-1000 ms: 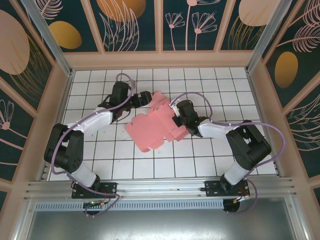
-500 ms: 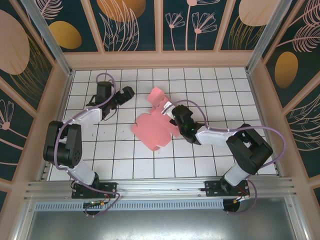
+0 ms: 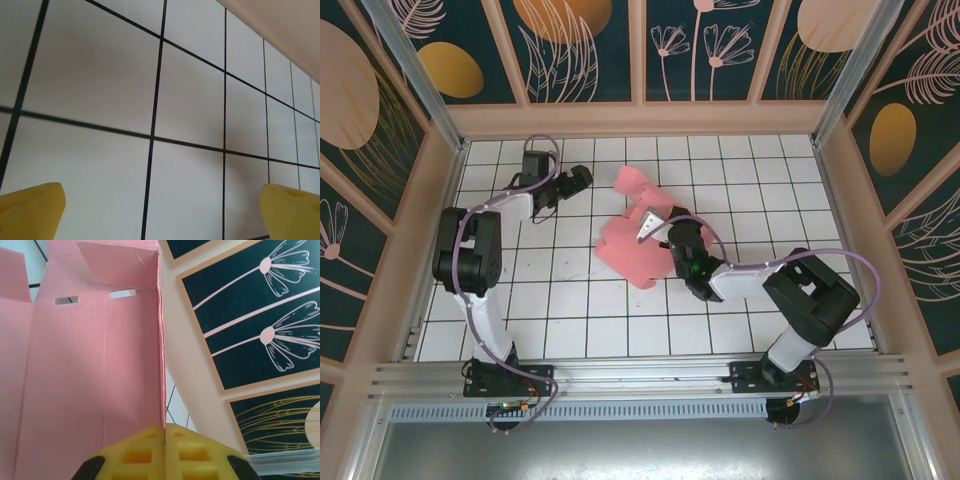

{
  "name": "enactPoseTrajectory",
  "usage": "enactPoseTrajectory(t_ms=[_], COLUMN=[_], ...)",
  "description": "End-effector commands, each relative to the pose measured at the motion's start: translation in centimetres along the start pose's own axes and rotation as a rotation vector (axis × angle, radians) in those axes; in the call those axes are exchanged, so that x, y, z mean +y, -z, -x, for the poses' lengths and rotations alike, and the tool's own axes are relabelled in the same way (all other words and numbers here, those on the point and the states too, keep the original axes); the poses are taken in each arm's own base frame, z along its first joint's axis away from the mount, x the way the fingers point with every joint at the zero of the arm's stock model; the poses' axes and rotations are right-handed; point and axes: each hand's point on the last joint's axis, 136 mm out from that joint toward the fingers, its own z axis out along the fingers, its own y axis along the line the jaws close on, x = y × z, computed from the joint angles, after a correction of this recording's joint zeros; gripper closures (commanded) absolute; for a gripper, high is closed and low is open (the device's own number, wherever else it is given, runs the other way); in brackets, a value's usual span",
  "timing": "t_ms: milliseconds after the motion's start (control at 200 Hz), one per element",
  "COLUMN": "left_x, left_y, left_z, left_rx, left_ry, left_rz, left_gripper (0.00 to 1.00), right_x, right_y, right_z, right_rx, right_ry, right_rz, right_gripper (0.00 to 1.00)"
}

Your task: Fold the paper box

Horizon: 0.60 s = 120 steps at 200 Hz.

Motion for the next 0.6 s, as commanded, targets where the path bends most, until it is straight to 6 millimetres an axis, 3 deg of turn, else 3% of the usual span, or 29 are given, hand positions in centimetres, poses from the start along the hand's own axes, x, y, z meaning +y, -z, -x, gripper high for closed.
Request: enactPoseTrajectory(t_ms=[0, 145, 365, 596], left_x=[-0.8, -1.8, -3.2, -5.0], left_y=[-1.3, -3.2, -5.1, -6.1], left_z=[0.1, 0.0, -2.3, -4.9], left_rx=[0.044, 0.094, 0.198, 0.251], left_ry=[-0.025, -0.048, -0.164, -0.237], left_rz=[-0.035, -0.105, -0.154, -0.206], left_gripper=[0.01, 0.09, 0.21, 0.23], right_x=[-0.9, -0.6, 0.9, 2.0], right_y=[0.4, 0.6, 0.8, 0.7], right_z=[0.4, 0.8, 0.5, 0.8], right_rx=[-0.029, -0.035, -0.04, -0.048], right_ry=[0.029, 0.021, 0.066, 0.076], right_rz=[-0.089, -0.098, -0.104, -0.097], right_gripper=[1.0, 1.0, 1.0, 1.0])
